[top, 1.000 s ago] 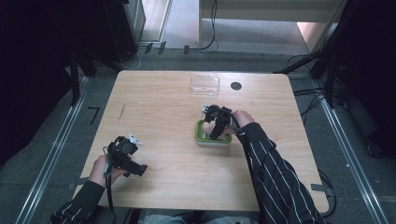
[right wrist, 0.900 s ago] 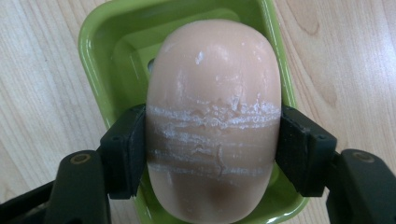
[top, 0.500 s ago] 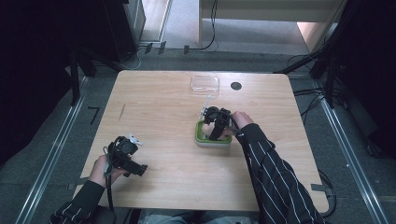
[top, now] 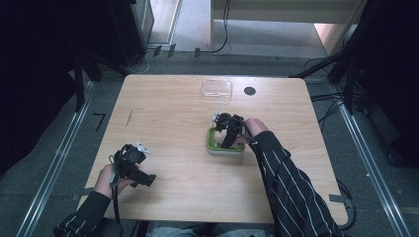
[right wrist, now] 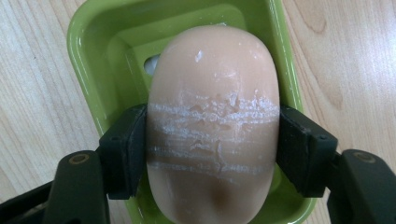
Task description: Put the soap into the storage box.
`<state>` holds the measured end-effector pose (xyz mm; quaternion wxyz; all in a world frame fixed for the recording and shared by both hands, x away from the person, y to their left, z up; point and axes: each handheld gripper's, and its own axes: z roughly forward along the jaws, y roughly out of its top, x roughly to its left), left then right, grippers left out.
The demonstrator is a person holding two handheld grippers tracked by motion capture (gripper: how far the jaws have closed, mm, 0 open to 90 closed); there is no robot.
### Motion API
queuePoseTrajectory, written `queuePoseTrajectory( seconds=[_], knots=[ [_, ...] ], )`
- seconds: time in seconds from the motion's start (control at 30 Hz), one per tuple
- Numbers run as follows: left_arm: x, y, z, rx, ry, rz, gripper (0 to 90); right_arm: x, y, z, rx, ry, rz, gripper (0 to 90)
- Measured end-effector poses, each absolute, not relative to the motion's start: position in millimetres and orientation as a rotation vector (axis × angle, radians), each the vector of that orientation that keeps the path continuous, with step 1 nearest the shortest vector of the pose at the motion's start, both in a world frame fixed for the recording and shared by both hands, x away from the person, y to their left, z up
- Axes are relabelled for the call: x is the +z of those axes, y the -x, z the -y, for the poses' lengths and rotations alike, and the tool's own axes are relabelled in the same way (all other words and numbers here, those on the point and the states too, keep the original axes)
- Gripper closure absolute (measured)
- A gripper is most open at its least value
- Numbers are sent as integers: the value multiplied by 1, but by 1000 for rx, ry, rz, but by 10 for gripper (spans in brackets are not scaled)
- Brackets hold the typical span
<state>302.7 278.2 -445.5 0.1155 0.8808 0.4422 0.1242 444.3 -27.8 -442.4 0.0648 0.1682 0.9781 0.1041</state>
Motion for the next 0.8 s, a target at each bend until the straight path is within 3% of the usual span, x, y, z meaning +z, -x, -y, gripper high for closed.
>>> queuePoseTrajectory(
  seconds=[0.53, 0.8],
  knots=[
    [-445, -302, -278, 364, -2581, -1293, 5, -441, -443, 28, 308, -528, -2936, 303],
    [-445, -302, -278, 369, -2582, -1288, 5, -434, -443, 31, 333, -565, -2913, 237]
  ],
)
